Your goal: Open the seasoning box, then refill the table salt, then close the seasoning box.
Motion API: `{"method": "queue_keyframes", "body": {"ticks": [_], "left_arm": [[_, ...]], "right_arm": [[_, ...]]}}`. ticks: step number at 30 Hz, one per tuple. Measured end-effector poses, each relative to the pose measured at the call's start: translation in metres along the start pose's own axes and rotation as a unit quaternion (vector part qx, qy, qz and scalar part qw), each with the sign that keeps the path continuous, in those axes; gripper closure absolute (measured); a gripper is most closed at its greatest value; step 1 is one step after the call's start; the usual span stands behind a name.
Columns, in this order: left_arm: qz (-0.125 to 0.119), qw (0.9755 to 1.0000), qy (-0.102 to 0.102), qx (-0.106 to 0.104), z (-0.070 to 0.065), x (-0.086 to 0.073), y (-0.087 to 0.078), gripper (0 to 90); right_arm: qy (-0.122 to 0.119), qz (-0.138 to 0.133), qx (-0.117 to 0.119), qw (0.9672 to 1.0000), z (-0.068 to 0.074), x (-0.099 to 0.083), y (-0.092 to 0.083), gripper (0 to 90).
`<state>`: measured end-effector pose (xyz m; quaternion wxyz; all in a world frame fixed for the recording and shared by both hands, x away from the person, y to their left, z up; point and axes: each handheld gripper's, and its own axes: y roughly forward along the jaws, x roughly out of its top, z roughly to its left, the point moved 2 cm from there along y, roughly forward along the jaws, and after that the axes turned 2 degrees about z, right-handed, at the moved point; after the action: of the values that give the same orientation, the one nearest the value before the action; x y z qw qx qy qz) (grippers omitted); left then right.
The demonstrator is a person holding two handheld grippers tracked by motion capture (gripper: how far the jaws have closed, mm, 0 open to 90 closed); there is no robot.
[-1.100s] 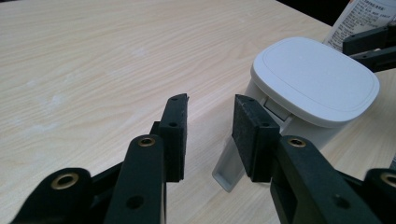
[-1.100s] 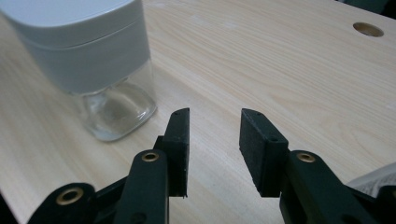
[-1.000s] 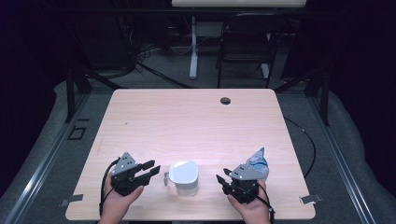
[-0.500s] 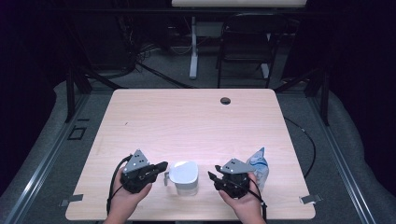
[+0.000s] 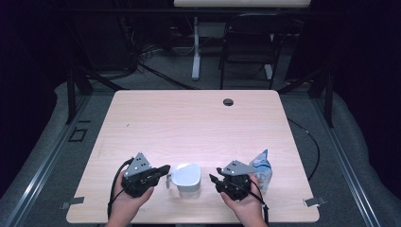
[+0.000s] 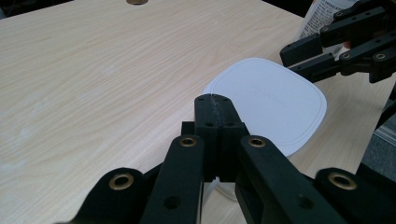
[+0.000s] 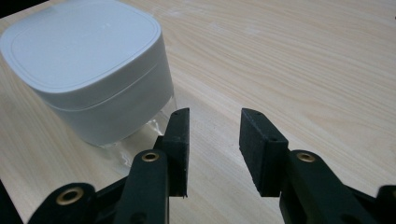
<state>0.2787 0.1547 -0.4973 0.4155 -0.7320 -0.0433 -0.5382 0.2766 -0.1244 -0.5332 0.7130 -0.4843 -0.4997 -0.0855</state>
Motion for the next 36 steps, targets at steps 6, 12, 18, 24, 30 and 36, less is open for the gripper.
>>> {"method": "queue_keyframes", "body": {"ticks": [6, 12, 18, 24, 30, 36], "left_arm": [[0.008, 0.9999, 0.010, 0.002, -0.003, 0.001, 0.002, 90.0], [0.010, 0.9998, 0.016, 0.004, -0.006, 0.005, 0.002, 90.0], [0.019, 0.9996, 0.019, 0.002, -0.008, 0.003, 0.008, 90.0], [0.020, 0.9995, 0.023, 0.002, -0.008, 0.004, 0.009, 90.0], [0.021, 0.9995, 0.025, -0.001, -0.010, 0.006, 0.011, 90.0], [0.027, 0.9986, 0.043, 0.014, -0.011, 0.006, 0.011, 90.0]], "right_arm": [[0.005, -0.001, 0.011, 0.9999, -0.003, -0.001, 0.004, 72.0], [-0.004, 0.003, 0.010, 0.9999, 0.000, -0.001, 0.004, 77.8], [-0.001, -0.003, 0.008, 1.0000, -0.001, -0.001, 0.002, 80.4], [-0.002, 0.000, 0.008, 1.0000, -0.002, -0.002, 0.001, 80.4], [-0.002, -0.001, 0.009, 1.0000, -0.003, -0.003, 0.000, 80.4], [-0.001, -0.004, 0.011, 0.9999, -0.004, -0.003, -0.001, 83.6]]}}
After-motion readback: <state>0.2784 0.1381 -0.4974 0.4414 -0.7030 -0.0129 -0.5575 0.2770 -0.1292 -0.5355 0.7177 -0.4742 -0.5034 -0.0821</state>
